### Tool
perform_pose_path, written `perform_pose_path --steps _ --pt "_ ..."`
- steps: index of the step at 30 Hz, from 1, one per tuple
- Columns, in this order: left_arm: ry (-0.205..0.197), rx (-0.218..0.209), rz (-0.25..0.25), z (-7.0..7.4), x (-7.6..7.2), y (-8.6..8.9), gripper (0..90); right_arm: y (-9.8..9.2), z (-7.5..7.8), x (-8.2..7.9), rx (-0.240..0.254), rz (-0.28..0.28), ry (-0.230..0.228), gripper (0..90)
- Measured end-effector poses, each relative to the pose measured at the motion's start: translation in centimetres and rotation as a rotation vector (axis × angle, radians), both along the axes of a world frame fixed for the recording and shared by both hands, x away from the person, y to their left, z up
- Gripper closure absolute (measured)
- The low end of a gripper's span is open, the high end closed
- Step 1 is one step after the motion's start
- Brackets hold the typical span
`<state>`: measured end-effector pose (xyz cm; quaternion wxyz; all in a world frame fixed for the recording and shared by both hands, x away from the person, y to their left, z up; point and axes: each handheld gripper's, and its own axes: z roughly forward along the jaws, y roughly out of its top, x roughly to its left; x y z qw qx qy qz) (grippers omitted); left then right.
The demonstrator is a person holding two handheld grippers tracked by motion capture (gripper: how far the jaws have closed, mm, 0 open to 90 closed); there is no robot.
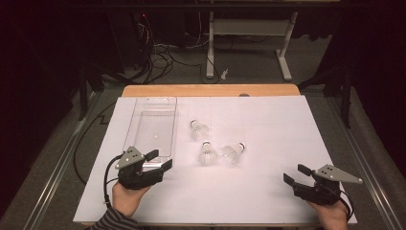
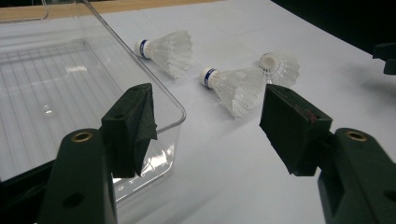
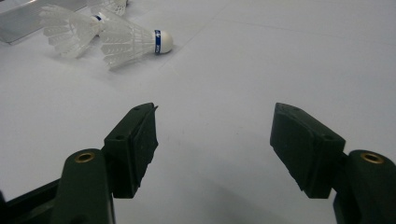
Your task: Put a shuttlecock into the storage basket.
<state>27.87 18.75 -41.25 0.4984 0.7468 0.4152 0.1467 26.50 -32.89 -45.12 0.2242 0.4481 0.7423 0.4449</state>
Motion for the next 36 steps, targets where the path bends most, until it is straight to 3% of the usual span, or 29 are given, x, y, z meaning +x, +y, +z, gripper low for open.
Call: perform_pose_path --steps 7,36 --pt "0.0 -0.004 -0.008 0.2 0.5 -0.5 35.9 -0.1 0.0 0.0 0.019 0.001 -0.002 32.0" --pt "-0.008 0.009 -0.029 1.0 2.4 -2.4 35.7 0.0 -0.1 0.0 0.002 0.002 0.012 32.1"
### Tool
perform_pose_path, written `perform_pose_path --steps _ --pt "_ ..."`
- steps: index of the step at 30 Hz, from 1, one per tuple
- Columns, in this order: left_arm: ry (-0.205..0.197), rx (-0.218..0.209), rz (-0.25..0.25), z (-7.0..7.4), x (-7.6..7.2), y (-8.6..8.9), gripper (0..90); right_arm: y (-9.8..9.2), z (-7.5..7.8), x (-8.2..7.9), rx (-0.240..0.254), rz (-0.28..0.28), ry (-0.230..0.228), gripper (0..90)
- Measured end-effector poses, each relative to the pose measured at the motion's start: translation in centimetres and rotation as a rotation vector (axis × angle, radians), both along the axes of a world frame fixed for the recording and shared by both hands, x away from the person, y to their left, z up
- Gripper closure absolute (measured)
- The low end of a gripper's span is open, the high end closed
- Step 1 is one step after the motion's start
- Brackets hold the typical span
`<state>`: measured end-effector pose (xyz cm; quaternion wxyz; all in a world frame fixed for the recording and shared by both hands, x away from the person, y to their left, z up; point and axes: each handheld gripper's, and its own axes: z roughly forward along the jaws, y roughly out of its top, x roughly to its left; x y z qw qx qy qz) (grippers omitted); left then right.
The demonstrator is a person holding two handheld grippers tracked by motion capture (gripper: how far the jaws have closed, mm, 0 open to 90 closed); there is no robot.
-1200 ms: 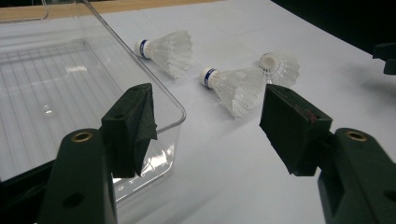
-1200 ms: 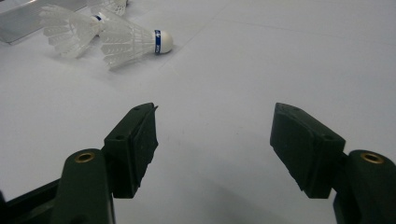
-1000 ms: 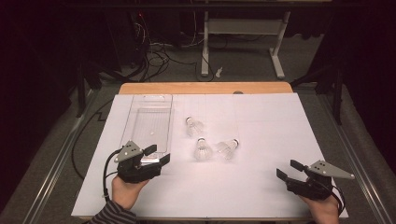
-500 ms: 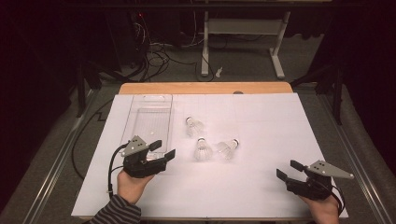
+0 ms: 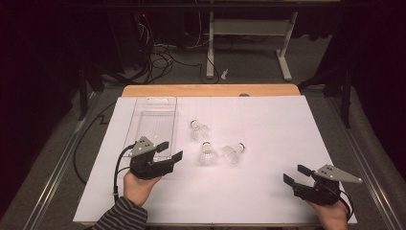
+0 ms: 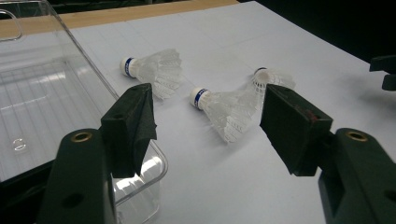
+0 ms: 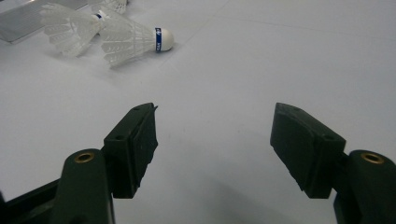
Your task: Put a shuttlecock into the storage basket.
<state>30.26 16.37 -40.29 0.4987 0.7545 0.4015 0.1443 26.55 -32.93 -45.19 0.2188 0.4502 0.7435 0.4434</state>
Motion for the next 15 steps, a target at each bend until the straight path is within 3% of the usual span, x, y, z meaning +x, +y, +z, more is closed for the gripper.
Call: perform_pose_path --steps 15 --pt "-0.005 0.003 -0.021 0.2 0.9 -1.4 35.5 0.0 0.0 0.0 0.004 0.0 0.002 32.0"
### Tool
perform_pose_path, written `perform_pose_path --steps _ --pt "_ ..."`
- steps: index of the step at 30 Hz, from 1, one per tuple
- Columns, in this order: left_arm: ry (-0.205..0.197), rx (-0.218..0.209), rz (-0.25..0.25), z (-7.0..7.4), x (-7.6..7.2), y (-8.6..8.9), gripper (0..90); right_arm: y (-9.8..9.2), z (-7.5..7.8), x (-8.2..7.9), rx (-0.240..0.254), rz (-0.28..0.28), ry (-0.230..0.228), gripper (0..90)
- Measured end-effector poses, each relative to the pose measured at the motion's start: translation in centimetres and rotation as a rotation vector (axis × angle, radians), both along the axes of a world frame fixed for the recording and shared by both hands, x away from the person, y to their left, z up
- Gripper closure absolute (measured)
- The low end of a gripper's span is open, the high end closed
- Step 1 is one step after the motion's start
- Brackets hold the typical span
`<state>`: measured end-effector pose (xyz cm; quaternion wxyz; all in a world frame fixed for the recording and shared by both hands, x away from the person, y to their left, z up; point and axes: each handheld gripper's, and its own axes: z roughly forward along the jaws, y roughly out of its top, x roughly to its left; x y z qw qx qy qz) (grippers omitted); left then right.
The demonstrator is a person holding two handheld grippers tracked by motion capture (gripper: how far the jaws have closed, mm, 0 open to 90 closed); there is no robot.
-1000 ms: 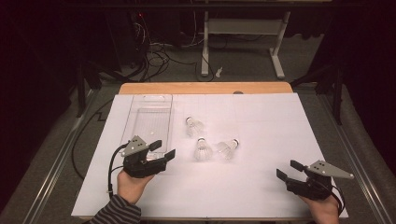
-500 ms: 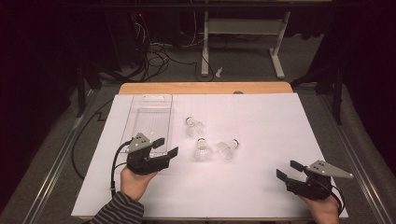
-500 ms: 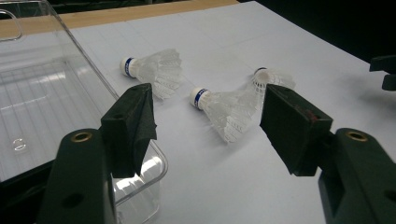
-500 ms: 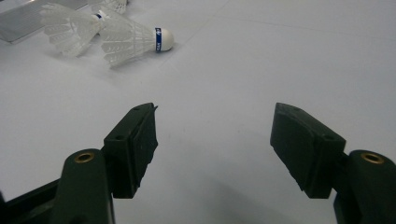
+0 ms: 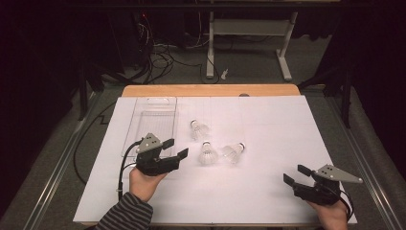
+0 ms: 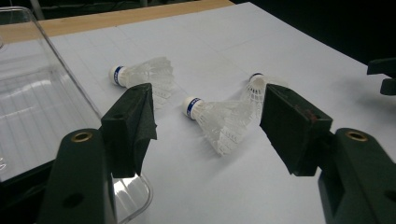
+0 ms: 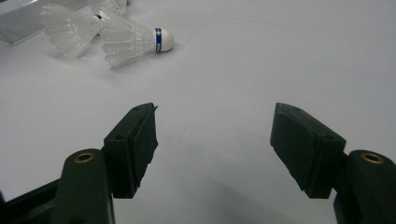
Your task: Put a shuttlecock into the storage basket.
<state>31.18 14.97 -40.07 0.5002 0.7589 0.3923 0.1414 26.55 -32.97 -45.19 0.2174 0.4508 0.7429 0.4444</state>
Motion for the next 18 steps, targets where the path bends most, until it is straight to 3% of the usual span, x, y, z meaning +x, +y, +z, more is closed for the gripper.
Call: perform_pose_path --steps 18 --pt "-0.008 0.014 -0.014 0.13 0.67 -1.01 34.8 -0.01 0.02 -0.02 0.003 -0.002 -0.002 32.0"
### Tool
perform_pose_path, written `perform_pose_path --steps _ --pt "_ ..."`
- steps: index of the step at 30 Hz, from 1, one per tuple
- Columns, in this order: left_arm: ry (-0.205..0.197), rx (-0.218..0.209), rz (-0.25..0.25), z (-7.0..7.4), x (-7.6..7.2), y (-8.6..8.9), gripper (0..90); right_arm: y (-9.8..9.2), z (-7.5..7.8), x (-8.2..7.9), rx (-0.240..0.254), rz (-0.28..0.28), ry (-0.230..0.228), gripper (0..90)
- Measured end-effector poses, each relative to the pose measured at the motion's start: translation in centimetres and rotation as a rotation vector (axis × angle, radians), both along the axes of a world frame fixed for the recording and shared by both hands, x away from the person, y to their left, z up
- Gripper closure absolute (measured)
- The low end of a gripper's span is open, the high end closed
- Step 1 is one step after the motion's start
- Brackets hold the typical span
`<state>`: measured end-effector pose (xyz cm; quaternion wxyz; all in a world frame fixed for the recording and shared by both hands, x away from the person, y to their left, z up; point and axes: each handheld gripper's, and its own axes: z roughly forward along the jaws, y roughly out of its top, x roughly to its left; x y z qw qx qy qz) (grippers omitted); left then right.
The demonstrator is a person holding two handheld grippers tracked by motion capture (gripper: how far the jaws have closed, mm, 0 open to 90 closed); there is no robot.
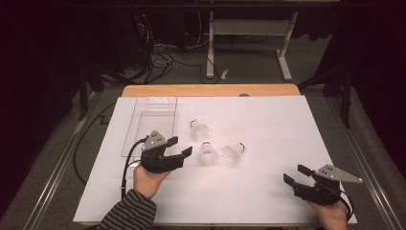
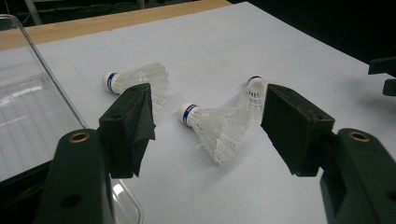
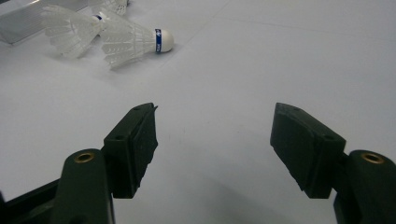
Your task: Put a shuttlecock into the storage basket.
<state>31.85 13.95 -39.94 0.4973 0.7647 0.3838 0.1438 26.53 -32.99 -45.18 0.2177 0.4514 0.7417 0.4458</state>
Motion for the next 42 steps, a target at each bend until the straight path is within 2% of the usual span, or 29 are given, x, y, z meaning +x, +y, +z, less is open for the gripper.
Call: perform_pose_path --steps 16,19,34,37,42 --pt "-0.004 0.026 -0.004 0.0 0.9 -1.3 34.5 0.0 0.0 0.0 0.001 0.003 0.0 32.0" --pt "0.022 0.022 -0.004 0.1 1.1 -1.6 36.4 0.0 0.0 0.0 0.002 0.003 -0.001 32.0" --pt "-0.001 0.018 0.026 0.6 2.2 -2.4 34.7 0.0 0.0 0.0 0.009 0.006 -0.001 32.0" --pt "-0.015 0.026 0.026 0.7 2.3 -2.6 34.5 0.0 0.0 0.0 0.008 0.006 0.0 32.0" --pt "-0.012 0.034 0.024 0.6 2.7 -3.0 34.2 0.0 0.0 0.1 0.008 0.007 -0.001 32.0"
